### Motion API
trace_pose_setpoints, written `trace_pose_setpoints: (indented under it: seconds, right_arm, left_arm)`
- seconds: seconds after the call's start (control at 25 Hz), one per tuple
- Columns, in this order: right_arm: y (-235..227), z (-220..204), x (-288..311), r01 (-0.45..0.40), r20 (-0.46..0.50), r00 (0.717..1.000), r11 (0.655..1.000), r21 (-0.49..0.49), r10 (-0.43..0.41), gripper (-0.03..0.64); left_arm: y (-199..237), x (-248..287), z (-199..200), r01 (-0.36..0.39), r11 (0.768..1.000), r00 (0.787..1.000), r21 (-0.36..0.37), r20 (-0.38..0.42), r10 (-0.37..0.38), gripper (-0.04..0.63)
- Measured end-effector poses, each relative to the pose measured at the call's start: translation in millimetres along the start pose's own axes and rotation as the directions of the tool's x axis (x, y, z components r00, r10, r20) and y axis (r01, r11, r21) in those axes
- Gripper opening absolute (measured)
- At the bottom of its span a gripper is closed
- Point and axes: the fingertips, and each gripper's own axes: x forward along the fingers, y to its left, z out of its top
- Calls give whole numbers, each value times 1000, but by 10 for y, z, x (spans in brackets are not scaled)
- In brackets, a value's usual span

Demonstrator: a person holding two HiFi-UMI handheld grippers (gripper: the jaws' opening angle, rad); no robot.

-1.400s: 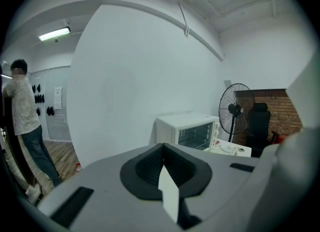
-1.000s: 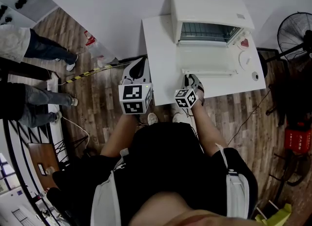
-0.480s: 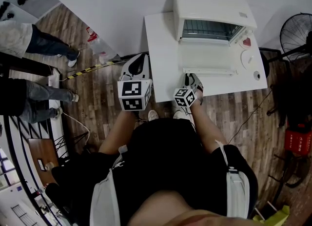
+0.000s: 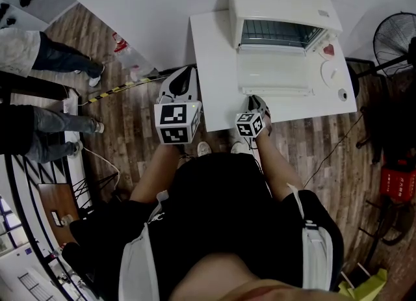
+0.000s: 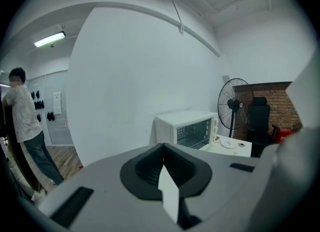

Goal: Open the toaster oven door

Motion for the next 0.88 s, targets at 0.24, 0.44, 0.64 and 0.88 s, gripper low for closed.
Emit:
trace_pose_setpoints:
  seconds: [0.24,0.44,0.64,0.88]
  right_arm:
    - [-23,23,6,-44,-18,999,997,66,46,55]
    - [-12,20,36,-67,-73,995,997,35,70,57]
    - [-2,40,56,-70,-91,993,996,63,76,55]
    - [-10,53,71,-64,-86,994,995,74,70,51]
  left_arm:
    - [-67,13,-14,14,1000,1000,4,-6,-14,12]
    - [-71,20,-18,16,1000,1000,6,-5,-16,11]
    - [-50,30,-17,15,1000,1000,4,-2,-15,12]
    - [-15,73,-10,9,1000,1000,-1,-2,-9,12]
